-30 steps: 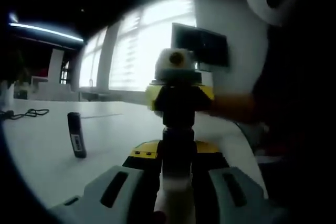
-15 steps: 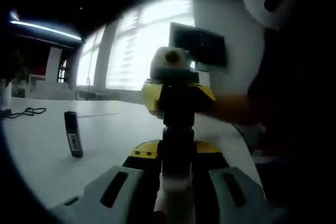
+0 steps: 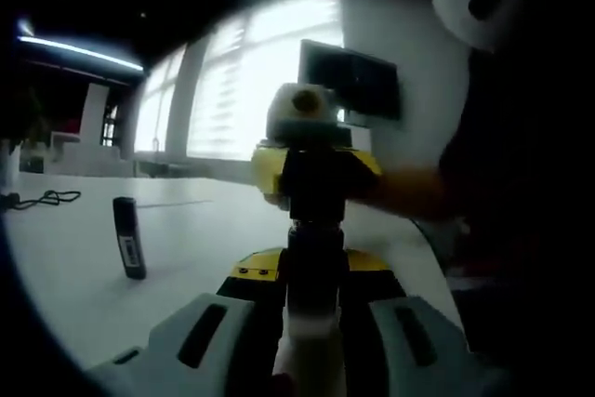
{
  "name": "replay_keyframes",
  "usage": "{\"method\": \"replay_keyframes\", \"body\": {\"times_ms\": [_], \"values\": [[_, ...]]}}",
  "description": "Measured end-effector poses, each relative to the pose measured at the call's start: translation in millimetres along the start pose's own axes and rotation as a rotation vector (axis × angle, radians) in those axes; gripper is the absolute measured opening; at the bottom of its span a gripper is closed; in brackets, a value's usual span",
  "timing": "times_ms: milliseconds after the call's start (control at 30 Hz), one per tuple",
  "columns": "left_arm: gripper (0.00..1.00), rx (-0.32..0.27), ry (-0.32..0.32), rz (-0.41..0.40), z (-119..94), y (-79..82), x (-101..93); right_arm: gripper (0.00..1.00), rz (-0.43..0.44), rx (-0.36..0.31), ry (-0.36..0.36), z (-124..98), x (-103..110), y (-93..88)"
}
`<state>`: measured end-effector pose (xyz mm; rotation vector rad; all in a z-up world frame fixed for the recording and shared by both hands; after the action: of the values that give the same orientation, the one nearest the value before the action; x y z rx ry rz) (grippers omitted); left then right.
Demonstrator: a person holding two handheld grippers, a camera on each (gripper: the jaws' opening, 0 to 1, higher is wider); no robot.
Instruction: Pick up cosmetic bottle twist off cap place on table pick up cap screw tight cap place on table
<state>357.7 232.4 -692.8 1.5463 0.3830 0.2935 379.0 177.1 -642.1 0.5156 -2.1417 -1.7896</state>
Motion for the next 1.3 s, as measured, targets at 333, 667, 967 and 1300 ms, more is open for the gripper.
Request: {"method": "replay_keyframes", "body": {"times_ms": [333,667,967,1300], "values": [[0.12,-0.002,0.001,0.007,-1,-0.2,0.3,0.39,0.060,-0.052,-0.224,-12,1,0.9],[0.12,-0.007,0.064,0.029,-1,-0.1,6.1,0.43,0.176,-0.220,-0.795,-19,-2,15.5],[0.12,-0.008,0.097,0.045,-2,0.6,7.9,0.42,0.164,-0.179,-1.167,-3,19,19.0],[0.12,-0.009,0.196,0.063,-4,1.1,20.2,0.32,0.180,-0.118,-1.338,7,20,15.8]]}}
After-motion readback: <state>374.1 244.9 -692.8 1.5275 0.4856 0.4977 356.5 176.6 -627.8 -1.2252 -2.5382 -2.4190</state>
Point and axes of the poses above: the point that each gripper's makers call its tool centre point, and the gripper's own axes: z roughly forward along the fingers, x roughly to its left, y roughly out of its top, the point moved 5 cm from there along -z, roughly backward along the fingers, and after that the axes turned 4 degrees about x, right-handed, at the moved point
